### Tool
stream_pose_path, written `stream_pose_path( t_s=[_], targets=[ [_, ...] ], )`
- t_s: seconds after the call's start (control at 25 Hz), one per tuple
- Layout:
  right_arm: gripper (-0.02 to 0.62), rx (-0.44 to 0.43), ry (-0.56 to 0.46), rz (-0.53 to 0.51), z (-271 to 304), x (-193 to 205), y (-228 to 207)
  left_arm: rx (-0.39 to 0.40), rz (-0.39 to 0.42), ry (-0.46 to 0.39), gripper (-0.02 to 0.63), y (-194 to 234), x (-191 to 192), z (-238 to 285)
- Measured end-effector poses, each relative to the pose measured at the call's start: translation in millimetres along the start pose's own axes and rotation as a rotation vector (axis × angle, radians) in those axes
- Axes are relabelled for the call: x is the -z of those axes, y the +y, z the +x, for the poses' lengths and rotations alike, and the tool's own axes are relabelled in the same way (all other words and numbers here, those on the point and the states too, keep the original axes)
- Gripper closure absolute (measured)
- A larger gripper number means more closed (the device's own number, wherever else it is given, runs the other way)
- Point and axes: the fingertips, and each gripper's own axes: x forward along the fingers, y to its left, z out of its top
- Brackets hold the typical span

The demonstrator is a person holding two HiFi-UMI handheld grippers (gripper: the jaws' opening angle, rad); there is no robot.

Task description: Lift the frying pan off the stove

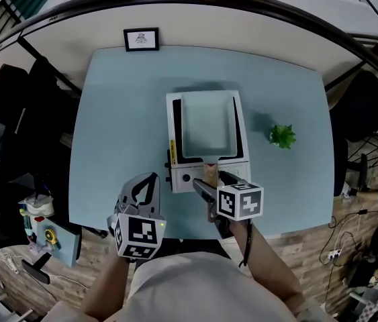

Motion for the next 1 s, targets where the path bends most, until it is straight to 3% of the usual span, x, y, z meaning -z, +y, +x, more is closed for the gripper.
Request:
stream_pose_path(
  t_s=[0.16,0.32,0.48,0.76,1.0],
  targets=[
    [0.256,0.014,0.024,0.017,7,4,-4,0.045,0.005,0.005,0.604,0,3,5],
    [0.385,0.028,0.046,0.030,14,12,-1,0.068,0.014,0.016,0.604,5,8,9],
    [0.436,0.057,0.044,0.069,15,20,-7,0.075,0.018,0.023,0.604,9,12,9],
    [0.457,0.074,-0.008,0.059,4,19,-11,0.083,0.025,0.032,0.604,14,20,5],
    [0.459,0.080,0.010,0.081,-3,27,-10,0.079,0.032,0.021,0.604,13,15,-4]
  ],
)
